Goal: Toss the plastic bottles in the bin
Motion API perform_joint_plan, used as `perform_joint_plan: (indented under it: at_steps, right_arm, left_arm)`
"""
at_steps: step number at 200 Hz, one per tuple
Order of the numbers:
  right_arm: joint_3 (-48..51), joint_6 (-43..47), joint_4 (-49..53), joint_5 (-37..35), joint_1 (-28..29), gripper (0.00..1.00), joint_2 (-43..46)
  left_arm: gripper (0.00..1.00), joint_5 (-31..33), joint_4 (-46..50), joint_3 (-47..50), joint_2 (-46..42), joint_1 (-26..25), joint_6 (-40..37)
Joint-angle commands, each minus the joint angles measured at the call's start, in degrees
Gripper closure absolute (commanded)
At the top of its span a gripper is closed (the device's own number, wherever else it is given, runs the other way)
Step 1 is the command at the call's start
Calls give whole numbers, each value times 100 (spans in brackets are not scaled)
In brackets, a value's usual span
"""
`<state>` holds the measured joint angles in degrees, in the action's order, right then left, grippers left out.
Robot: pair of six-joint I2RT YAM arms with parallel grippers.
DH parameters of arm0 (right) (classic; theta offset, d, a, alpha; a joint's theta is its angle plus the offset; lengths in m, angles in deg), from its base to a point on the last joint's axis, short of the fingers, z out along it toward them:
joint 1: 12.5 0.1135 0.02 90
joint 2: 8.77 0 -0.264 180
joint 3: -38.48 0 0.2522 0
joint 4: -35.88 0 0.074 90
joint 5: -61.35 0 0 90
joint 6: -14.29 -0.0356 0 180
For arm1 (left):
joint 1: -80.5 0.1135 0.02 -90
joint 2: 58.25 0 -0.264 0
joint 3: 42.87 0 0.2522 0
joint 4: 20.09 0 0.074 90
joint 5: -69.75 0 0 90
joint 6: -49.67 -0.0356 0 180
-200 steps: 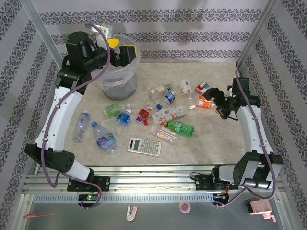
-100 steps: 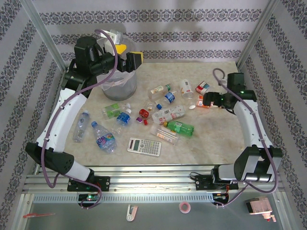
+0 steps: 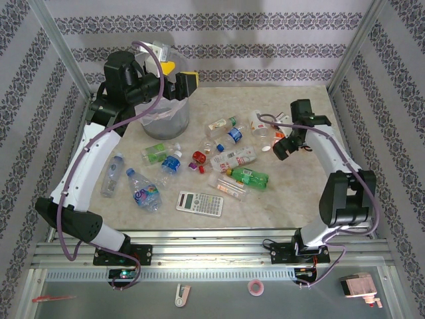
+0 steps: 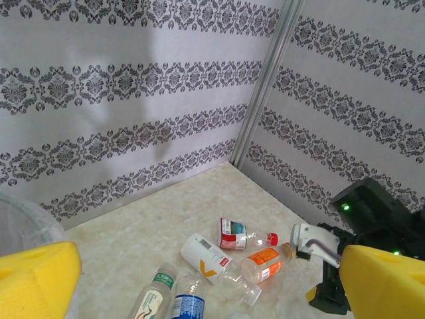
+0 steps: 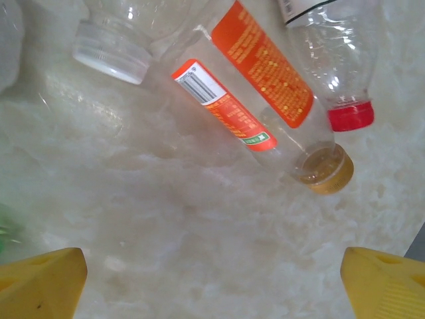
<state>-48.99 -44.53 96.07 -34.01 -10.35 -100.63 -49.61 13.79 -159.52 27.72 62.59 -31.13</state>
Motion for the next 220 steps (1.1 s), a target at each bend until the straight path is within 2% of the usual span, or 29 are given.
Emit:
perform_joint_plan:
  at_steps: [1,103,153,220]
  right_arm:
    - [-258,592,-61,-351,74,2,-289]
    - [-801,1030,-646,-728,154,3,-1599]
    - [-1119,1204,-785,-579,163,2,-2087]
    - [-1482,1107,-498,-111,24,4,-2486]
  left_arm:
    - [0,71,-42,-183,-48,-94,-130]
    - [0,330,326,-732,298,-231,-190]
    - [0,591,369,-908,399,-235,-207]
    - [0,549,484,-1075,486,-236,-174]
